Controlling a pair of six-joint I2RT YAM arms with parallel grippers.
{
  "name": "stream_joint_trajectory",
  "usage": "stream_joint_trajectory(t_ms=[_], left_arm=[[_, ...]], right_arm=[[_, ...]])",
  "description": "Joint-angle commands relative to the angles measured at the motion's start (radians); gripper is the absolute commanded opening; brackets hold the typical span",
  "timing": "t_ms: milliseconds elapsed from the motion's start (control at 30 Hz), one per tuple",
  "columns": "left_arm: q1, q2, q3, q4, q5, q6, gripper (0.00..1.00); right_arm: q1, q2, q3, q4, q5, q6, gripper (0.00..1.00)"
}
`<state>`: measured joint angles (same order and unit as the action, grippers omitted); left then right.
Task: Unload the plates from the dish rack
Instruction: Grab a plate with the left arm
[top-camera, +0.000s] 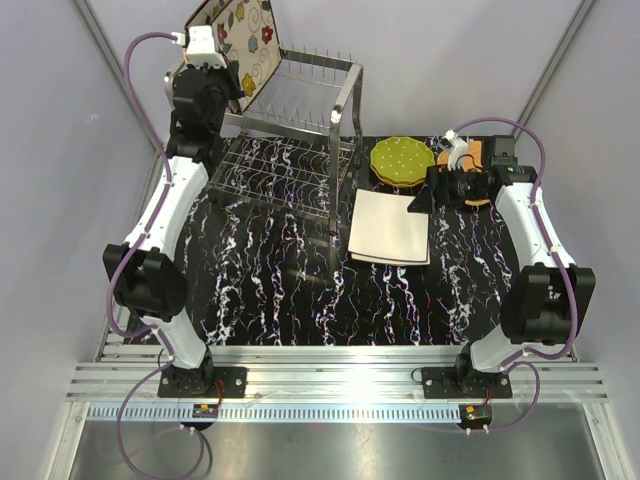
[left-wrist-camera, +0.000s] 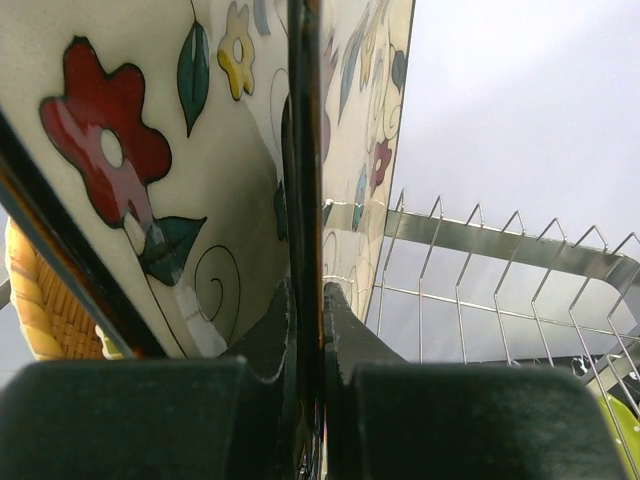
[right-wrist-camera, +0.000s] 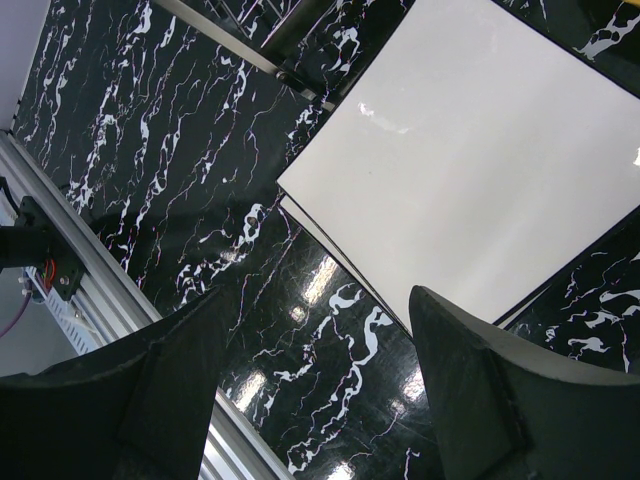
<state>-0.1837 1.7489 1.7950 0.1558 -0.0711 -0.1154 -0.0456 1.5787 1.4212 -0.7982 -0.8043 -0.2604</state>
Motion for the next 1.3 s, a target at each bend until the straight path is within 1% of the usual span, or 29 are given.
stream_joint_trajectory(t_ms=[0,1267], left_arm=[[0.021,-0.083,0.116,0.245,-0.039,0.028,0.00],[0.020,-0.144,0.193,0.257,-0.036,0.046,0.00]], right_arm=[[0.009,-0.045,0.041,0.007,-0.018,0.006,0.79],[0.009,-0.042,0.051,0.010,-0.030,0.020,0.80]])
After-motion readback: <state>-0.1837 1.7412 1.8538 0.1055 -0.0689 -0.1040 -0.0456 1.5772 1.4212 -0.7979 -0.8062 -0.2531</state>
